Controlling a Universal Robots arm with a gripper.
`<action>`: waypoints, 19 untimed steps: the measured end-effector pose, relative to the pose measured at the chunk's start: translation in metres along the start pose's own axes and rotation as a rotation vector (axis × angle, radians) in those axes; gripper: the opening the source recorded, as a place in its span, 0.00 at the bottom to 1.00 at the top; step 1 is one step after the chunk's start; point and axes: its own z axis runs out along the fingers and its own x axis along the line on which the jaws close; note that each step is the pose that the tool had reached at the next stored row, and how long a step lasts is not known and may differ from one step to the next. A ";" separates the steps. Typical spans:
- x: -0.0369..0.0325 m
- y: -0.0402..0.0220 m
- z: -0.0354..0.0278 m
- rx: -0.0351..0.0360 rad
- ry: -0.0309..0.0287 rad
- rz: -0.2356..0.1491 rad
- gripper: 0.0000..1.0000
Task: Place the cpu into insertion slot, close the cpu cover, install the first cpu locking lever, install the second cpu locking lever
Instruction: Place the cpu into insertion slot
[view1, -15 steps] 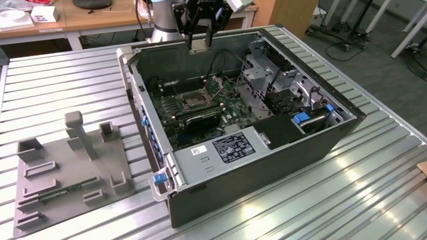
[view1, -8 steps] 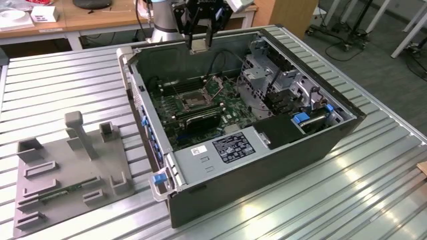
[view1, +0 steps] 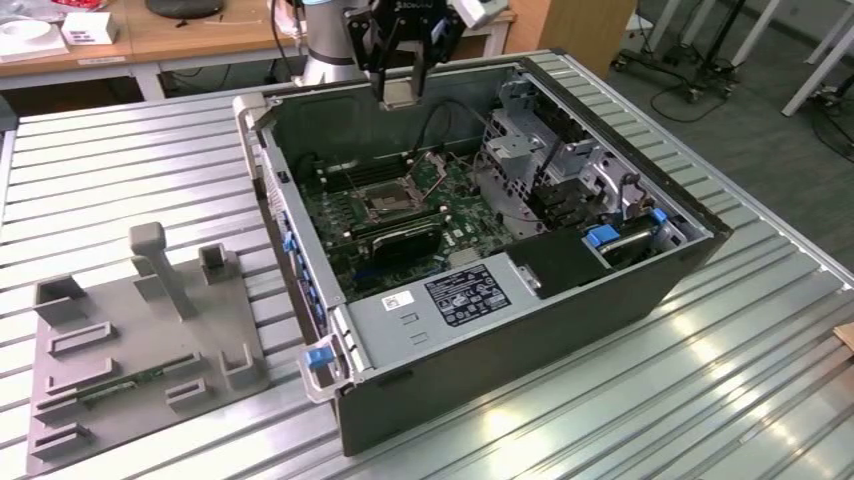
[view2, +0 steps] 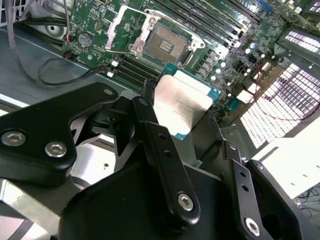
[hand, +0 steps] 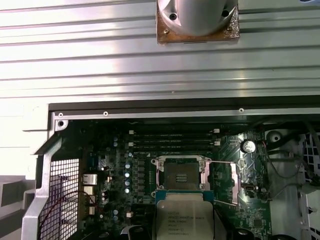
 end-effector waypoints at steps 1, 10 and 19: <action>-0.0001 -0.0001 0.0017 0.0000 0.0000 0.000 0.54; -0.0002 -0.0006 0.0062 0.0000 0.0000 0.000 0.54; -0.0003 -0.0012 0.0130 0.0000 0.0000 0.000 0.54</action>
